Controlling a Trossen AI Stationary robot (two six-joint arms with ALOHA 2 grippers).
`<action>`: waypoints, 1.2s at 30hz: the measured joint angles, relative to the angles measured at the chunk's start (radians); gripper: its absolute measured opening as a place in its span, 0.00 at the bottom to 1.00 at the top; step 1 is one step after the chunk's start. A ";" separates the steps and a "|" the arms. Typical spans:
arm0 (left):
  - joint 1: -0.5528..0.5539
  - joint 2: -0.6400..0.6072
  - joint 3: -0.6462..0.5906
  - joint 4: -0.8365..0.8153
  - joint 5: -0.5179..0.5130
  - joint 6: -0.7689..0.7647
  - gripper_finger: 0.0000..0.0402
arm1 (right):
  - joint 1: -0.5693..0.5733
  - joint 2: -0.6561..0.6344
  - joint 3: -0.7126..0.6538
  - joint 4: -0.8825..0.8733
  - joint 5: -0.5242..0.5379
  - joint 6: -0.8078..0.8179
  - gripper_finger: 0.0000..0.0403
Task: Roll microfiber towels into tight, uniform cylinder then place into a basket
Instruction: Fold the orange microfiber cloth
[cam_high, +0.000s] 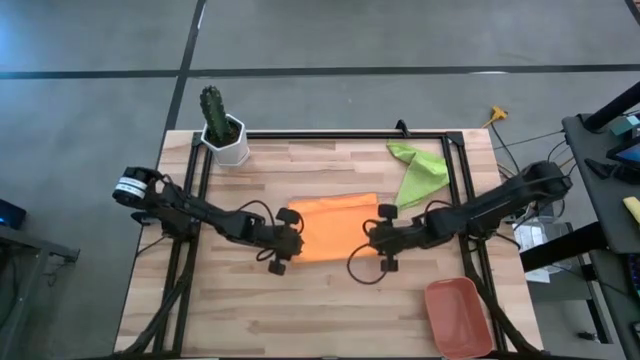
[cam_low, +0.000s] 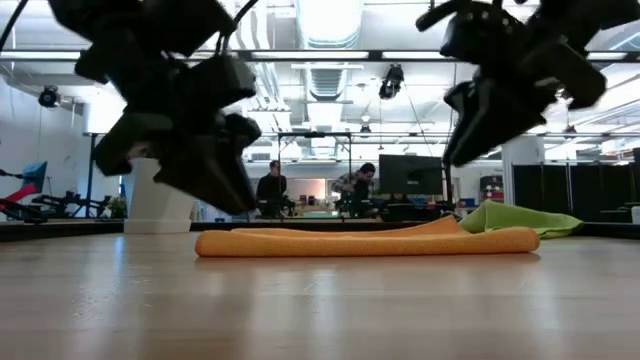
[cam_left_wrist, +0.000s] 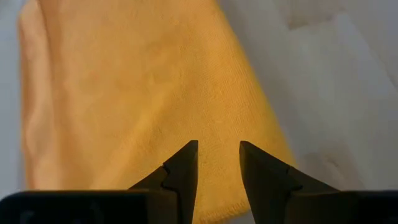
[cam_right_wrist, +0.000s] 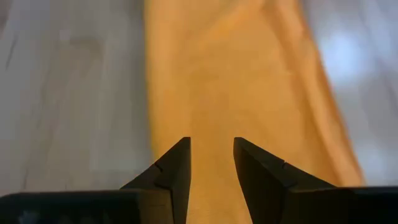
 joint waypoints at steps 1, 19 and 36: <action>-0.003 0.000 -0.016 0.015 0.000 -0.007 0.26 | 0.005 0.017 0.000 0.002 -0.001 0.001 0.28; -0.081 0.116 -0.071 0.178 -0.026 -0.233 0.25 | -0.085 0.296 0.001 -0.018 0.205 0.080 0.17; -0.235 0.320 0.059 0.394 -0.104 -0.411 0.26 | -0.356 0.314 -0.012 0.262 0.087 -0.552 0.16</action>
